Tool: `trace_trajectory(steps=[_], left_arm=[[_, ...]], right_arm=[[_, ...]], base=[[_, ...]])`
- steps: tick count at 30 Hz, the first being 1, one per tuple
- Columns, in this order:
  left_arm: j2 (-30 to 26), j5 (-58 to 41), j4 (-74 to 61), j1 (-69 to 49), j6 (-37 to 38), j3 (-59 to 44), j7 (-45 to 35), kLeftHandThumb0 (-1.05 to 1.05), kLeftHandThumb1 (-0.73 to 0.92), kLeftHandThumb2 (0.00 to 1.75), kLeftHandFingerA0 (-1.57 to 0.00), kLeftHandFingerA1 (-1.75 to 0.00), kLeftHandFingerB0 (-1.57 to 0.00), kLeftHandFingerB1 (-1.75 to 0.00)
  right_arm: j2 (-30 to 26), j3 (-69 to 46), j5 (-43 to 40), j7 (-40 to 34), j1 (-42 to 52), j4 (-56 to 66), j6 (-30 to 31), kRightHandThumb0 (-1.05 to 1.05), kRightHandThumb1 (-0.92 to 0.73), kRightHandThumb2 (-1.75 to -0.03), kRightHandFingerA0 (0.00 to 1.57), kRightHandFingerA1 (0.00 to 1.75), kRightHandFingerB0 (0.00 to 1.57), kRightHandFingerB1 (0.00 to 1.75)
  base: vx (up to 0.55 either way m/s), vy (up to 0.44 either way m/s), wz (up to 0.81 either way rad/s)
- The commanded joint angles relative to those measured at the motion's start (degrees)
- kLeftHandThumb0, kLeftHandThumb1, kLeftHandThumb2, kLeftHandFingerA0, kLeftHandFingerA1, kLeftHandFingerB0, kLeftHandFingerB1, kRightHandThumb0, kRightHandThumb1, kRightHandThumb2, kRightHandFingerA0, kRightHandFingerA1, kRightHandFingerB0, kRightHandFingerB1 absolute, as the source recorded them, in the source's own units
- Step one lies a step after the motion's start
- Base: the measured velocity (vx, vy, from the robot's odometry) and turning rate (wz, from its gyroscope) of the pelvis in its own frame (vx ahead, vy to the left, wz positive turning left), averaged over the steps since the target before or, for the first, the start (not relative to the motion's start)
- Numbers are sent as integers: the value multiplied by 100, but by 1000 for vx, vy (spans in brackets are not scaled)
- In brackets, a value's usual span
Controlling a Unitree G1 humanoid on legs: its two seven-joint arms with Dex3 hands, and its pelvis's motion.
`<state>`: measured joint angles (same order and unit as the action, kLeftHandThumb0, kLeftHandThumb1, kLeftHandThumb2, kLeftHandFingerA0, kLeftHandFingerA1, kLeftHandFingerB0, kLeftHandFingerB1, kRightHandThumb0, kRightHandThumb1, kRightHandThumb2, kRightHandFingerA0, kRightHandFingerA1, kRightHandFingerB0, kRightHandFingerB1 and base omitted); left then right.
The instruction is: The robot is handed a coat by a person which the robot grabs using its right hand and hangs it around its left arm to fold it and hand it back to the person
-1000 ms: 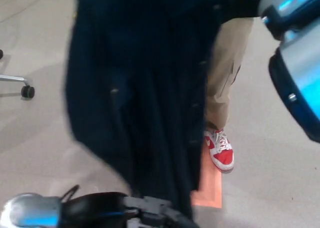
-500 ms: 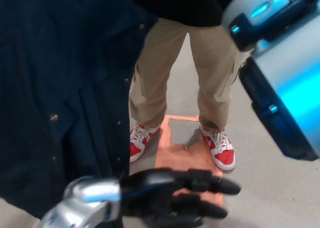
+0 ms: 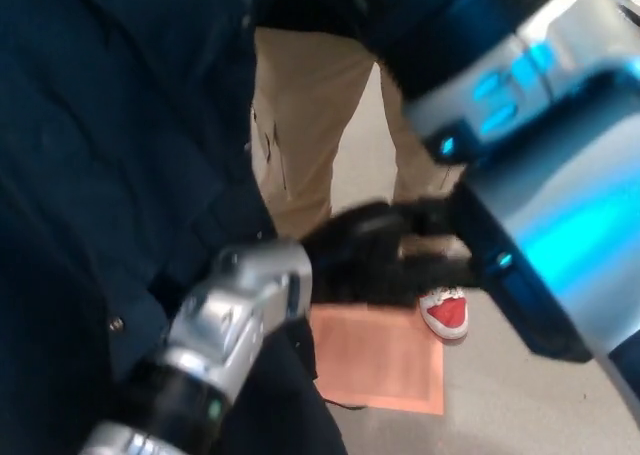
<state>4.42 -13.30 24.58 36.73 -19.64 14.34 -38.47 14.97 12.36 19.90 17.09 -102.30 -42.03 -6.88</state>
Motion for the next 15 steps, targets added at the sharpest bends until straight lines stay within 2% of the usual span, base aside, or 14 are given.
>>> trace_trajectory(steps=[1,15], left_arm=[[-17,628,870,1051,-269,-429,1590,-56,92,69,-45,-48,-32,-32],[-10,671,1091,1172,-152,-595,1651,-56,92,69,-45,-48,-32,-32]], right_arm=[[448,278,-907,1093,612,1659,540,-34,-86,-65,103,63,85,69],[419,491,-1037,1135,680,1944,872,-34,-86,-65,103,63,85,69]], base=[[0,0,0],[0,0,0]])
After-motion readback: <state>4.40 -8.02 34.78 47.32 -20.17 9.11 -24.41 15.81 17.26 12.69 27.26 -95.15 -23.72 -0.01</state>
